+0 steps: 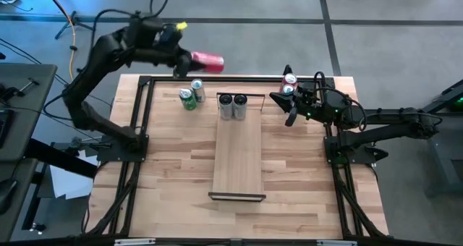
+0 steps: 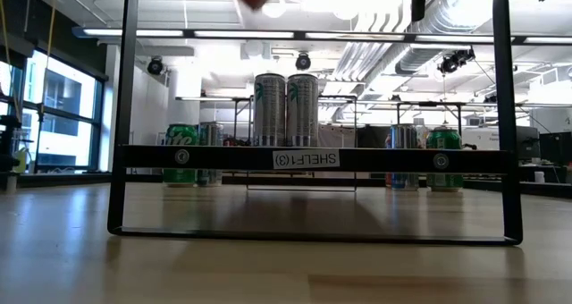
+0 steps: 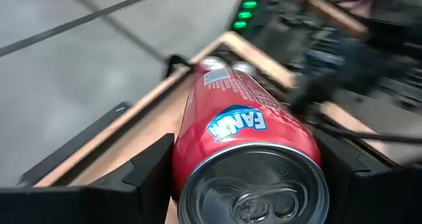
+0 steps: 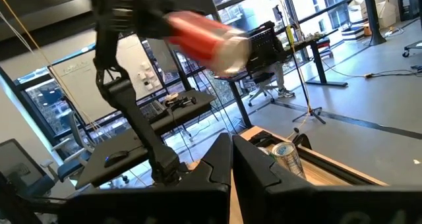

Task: Place canned beverage on shelf
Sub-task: Put the left red soda can on the shelf

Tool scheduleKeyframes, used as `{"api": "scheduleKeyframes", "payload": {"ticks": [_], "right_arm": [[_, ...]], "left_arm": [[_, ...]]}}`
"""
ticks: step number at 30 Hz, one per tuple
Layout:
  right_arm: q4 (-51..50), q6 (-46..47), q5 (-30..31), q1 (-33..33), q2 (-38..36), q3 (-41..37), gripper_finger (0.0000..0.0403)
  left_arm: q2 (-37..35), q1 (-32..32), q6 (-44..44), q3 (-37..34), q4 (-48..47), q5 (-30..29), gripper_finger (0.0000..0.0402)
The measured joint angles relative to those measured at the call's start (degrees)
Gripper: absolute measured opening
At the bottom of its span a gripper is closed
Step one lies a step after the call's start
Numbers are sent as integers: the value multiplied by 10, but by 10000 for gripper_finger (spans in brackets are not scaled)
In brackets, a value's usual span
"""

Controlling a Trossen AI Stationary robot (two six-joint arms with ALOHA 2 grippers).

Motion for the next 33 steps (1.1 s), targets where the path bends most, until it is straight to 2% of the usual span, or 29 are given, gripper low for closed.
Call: {"api": "scheduleKeyframes", "payload": {"ticks": [7, 12, 16, 19, 28, 33], "right_arm": [[0, -8, 0, 0, 0, 0, 0], [0, -9, 0, -1, 0, 0, 0], [0, -9, 0, -1, 0, 0, 0], [2, -18, 0, -1, 0, 0, 0], [17, -65, 0, -1, -2, 0, 0], [16, -69, 0, -1, -2, 0, 0]], "left_arm": [[-28, -157, -1, -4, 0, -6, 234], [-21, -234, -11, -4, 6, -96, 234], [-12, -250, -16, -4, 18, -112, 234], [1, -250, -55, -4, 5, -109, 234], [113, -262, -58, -4, -8, 6, 234], [184, -273, -27, -4, -61, -22, 234]]}}
